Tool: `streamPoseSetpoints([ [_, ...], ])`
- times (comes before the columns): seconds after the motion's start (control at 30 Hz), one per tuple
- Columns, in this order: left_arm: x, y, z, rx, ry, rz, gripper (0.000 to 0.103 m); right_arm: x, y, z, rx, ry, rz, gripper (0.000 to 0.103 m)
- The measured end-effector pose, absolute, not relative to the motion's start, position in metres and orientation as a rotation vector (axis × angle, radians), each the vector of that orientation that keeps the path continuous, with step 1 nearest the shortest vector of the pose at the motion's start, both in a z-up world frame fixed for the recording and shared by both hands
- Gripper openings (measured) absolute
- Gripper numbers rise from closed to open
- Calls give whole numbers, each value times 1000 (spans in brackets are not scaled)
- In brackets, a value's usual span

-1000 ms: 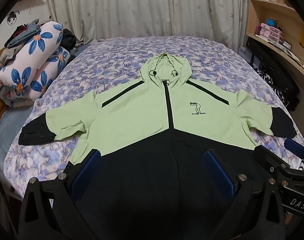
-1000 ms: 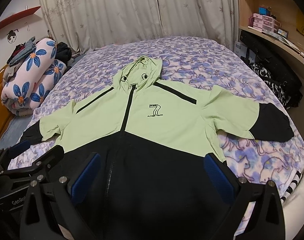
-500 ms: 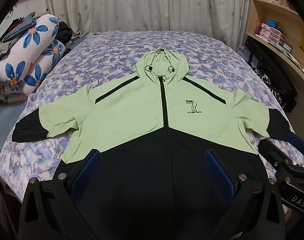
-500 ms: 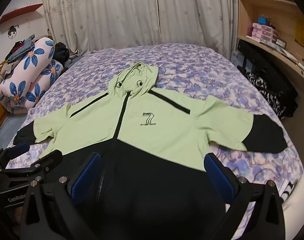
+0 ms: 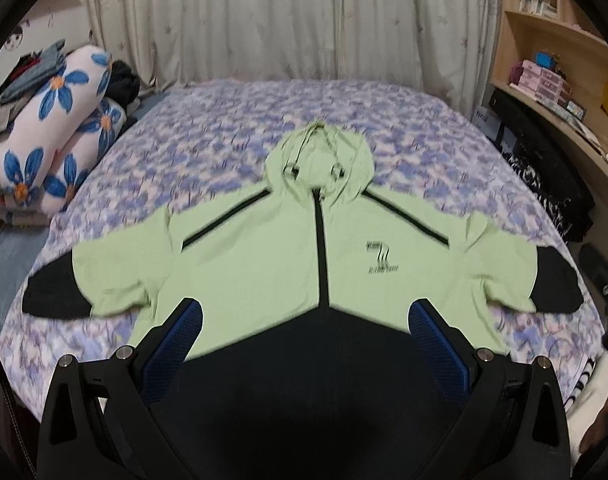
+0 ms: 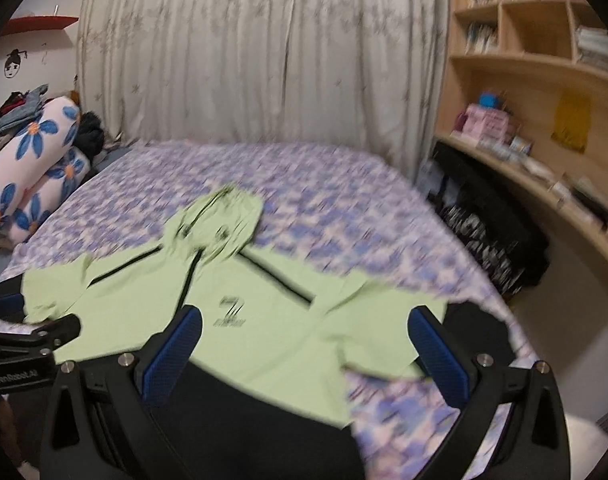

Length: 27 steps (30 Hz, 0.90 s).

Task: Fold large clothes
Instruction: 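Grasp the black cuff of the sleeve with the right tool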

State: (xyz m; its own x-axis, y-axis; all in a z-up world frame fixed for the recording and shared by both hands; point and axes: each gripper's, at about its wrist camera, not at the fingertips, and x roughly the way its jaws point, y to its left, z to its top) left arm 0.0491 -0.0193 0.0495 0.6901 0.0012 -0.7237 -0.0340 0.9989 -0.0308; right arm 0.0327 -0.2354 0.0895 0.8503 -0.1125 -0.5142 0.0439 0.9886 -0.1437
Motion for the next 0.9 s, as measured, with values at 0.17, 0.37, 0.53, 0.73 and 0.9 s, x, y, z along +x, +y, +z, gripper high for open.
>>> streamPoseSetpoints([
  [0.17,66,-36,77,-8,734,7,102,43,-258,113,-52,528,6,103],
  [0.37,86,-63,99,16,662,-35,102,59,-295,126,31,517,-5,103],
  [0.53,105,-94,105,17,636,-88,102,69,-331,128,92,515,-47,103],
  [0.73,139,-134,85,14,671,-109,102,90,-384,110,110,578,-147,103],
  [0.9,170,-174,52,51,693,-95,102,105,-433,79,135,663,-247,103],
])
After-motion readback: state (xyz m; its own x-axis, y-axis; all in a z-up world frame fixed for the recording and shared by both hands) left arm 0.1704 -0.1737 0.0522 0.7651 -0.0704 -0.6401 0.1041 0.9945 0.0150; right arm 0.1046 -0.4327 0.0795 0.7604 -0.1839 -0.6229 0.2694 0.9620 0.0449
